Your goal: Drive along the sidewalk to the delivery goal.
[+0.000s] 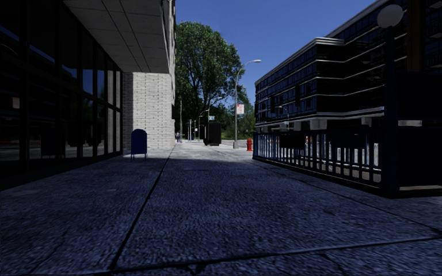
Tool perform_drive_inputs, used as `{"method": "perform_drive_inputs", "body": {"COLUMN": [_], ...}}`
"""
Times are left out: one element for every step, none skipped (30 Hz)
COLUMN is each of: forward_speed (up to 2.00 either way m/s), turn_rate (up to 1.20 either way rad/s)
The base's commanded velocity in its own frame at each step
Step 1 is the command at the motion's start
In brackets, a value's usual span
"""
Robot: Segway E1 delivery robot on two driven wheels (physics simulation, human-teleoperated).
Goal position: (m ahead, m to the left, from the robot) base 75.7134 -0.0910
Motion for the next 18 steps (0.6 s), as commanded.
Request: {"method": "perform_drive_inputs", "body": {"forward_speed": [2.0, 2.0, 2.0, 2.0, 2.0, 2.0, 2.0, 2.0, 2.0, 2.0, 2.0, 2.0, 2.0, 2.0, 2.0, 2.0, 2.0, 2.0], "turn_rate": [0.21, 0.23, 0.25, 0.25, 0.25, 0.25, 0.25, 0.25, 0.25, 0.25, 0.25, 0.25, 0.25, 0.25, 0.25, 0.25, 0.25, 0.25]}}
